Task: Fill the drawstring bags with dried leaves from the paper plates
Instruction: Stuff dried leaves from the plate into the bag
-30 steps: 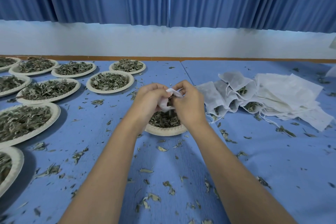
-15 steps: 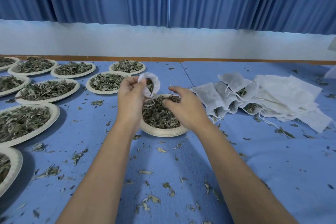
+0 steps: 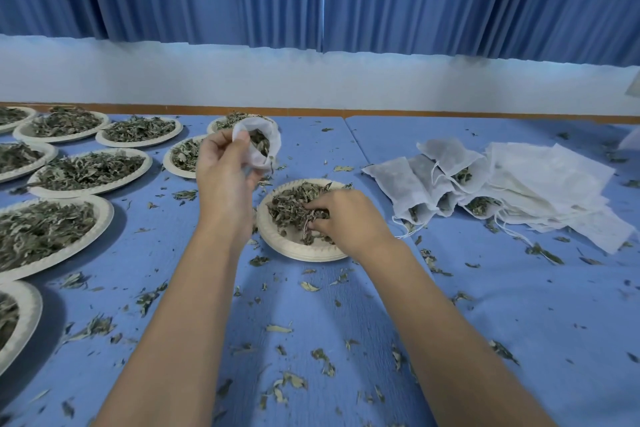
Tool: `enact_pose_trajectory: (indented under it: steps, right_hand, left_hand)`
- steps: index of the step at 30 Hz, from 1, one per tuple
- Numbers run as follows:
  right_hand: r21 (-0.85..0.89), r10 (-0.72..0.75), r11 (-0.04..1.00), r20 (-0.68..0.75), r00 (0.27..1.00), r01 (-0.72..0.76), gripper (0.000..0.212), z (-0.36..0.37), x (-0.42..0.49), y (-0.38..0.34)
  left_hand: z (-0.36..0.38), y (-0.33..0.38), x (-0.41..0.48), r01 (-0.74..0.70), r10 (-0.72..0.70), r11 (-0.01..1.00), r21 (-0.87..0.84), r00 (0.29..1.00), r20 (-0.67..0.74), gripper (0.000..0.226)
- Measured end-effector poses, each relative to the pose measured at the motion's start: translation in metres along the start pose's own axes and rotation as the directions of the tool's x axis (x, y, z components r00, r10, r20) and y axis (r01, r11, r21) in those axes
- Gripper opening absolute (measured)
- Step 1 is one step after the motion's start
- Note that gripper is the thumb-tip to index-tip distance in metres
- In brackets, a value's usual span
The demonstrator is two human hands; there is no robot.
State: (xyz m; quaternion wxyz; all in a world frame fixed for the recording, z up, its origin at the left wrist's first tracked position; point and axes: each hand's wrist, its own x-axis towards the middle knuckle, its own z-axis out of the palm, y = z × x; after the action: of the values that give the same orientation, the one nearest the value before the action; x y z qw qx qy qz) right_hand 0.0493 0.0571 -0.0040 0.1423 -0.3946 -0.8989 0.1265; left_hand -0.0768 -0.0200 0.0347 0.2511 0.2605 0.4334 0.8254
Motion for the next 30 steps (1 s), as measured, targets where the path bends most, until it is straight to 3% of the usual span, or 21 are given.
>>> enact_pose_trajectory:
  steps: [8,14,20,27,30]
  right_hand:
    - [0.011,0.003,1.000,-0.130,0.991,-0.002,0.034,0.002,-0.004,-0.005]
    - [0.348,0.140,0.937,-0.264,0.954,-0.041,0.031,-0.005,-0.004,-0.002]
    - [0.618,0.229,0.786,-0.274,0.934,-0.012,0.018,-0.016,-0.004,-0.005]
    - [0.598,0.205,0.801,-0.294,0.934,0.013,0.018,-0.031,-0.008,-0.007]
    - [0.664,0.208,0.748,-0.216,0.954,-0.012,0.024,-0.042,-0.007,-0.003]
  left_hand:
    - [0.001,-0.005,0.000,-0.073,0.063,0.980,0.184,0.996,0.060,0.009]
    - [0.004,-0.029,-0.007,0.040,-0.055,0.962,0.271,0.998,0.045,0.013]
    - [0.005,-0.037,-0.008,0.097,-0.113,0.963,0.250,0.992,0.052,0.010]
    - [0.000,-0.044,-0.007,-0.037,0.004,0.887,0.460,0.997,0.074,0.011]
    - [0.000,-0.046,-0.007,-0.076,0.047,0.835,0.546,0.997,0.067,0.012]
